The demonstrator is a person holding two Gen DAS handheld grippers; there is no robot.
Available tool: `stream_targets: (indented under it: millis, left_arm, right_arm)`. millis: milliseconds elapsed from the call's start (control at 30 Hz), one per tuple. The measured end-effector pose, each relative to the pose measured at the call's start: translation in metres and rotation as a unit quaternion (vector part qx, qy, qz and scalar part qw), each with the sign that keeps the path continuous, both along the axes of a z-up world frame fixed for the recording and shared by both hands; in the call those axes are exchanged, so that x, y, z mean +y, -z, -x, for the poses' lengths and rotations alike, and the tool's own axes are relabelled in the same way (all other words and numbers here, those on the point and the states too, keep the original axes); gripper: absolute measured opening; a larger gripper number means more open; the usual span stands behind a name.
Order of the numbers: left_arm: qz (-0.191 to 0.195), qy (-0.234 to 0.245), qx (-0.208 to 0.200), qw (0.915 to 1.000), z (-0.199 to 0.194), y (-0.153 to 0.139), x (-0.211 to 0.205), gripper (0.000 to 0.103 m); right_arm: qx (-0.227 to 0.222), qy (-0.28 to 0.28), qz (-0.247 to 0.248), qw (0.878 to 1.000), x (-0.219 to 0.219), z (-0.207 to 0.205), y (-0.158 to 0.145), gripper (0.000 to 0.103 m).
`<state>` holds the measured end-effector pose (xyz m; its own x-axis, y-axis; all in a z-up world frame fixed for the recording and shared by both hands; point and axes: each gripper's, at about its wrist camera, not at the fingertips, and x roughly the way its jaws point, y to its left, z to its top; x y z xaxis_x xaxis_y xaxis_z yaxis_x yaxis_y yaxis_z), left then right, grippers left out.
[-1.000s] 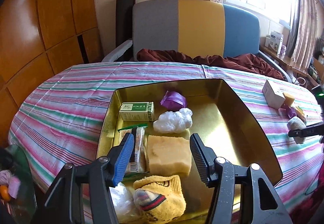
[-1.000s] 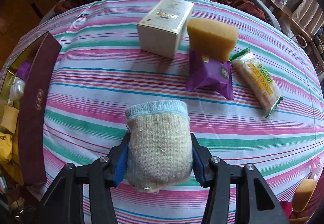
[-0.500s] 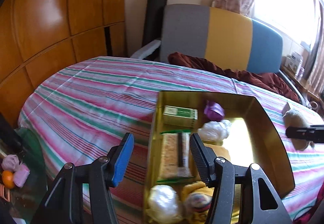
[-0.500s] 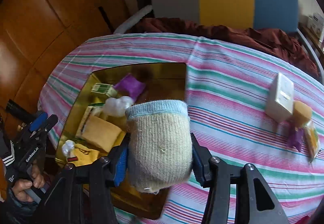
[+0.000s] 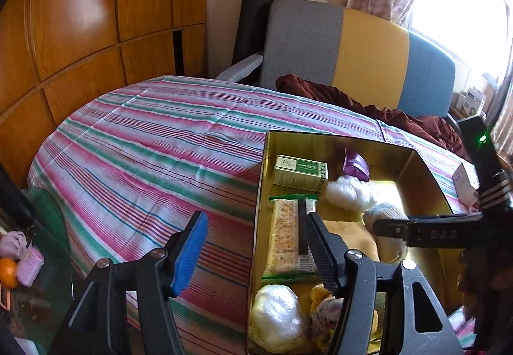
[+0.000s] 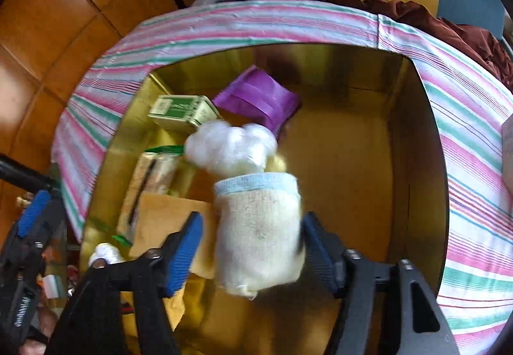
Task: Organize objects
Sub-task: 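Carry the knitted sock into the gold tray and open the right tool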
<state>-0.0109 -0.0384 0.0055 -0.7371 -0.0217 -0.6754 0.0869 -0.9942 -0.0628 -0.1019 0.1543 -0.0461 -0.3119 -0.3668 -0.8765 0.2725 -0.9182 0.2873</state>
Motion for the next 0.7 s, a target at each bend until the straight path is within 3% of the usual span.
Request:
stream_targets:
  millis: [367,700]
  left_arm:
    - [0.005,0.034,-0.001,0.9994,-0.005,-0.003,0.029,0.064]
    - [0.022,0.084,-0.002,0.9962,-0.009,-0.008,0.068,0.066]
  right_arm:
    - [0.051,0.035,0.007,0.998,0.048,-0.023,-0.033,0.07]
    - [0.093,0.113,-0.004,0.989,0.134,-0.036,-0.061,0.07]
